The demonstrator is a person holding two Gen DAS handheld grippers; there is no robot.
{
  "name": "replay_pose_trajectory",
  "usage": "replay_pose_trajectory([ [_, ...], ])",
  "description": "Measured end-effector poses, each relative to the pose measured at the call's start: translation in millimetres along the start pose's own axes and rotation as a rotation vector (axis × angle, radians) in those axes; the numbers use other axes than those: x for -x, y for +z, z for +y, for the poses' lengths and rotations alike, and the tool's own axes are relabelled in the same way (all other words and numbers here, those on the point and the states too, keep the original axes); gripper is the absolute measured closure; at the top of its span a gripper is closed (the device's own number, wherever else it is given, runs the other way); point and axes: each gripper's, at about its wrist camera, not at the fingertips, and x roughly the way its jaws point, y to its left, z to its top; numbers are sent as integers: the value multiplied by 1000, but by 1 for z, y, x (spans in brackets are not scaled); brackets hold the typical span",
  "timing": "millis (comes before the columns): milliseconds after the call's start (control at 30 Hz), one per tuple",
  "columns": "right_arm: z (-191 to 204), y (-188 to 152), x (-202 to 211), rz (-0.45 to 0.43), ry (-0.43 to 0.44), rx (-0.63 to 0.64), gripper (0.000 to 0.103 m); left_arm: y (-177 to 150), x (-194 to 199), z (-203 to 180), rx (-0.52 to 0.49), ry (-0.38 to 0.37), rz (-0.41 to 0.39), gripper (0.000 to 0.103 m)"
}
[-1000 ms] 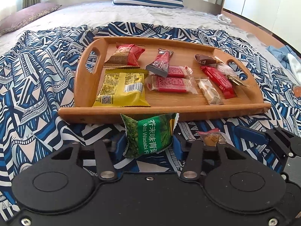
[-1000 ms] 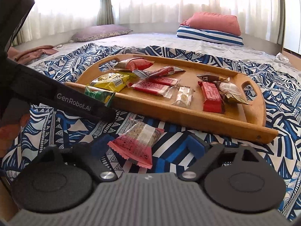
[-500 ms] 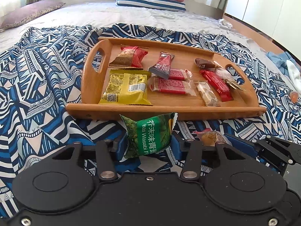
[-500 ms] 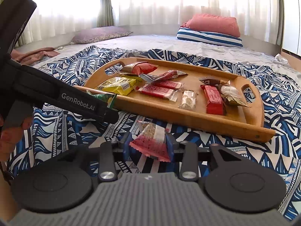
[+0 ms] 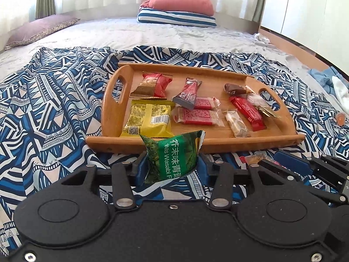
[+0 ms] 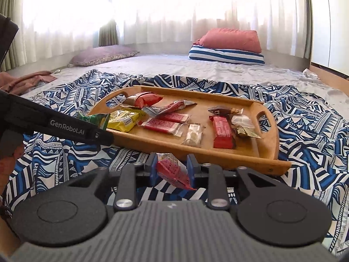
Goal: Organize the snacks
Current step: 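Carry both snacks over the wooden tray and open both tools to release them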
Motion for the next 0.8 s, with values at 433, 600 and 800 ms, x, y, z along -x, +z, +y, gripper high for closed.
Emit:
replay_pose_trajectory([
  [433,-16,13,9,-51,-60,-45,71,6,2,-6,-14,-13,-16,60],
  [600,-28,25,9,-72,-88,-66,71,15,0,-9,-18,-23,-25,60],
  [800,-40,38,7,-96,-121,-68,71,28,-7,-10,-1,-50,-34,60],
])
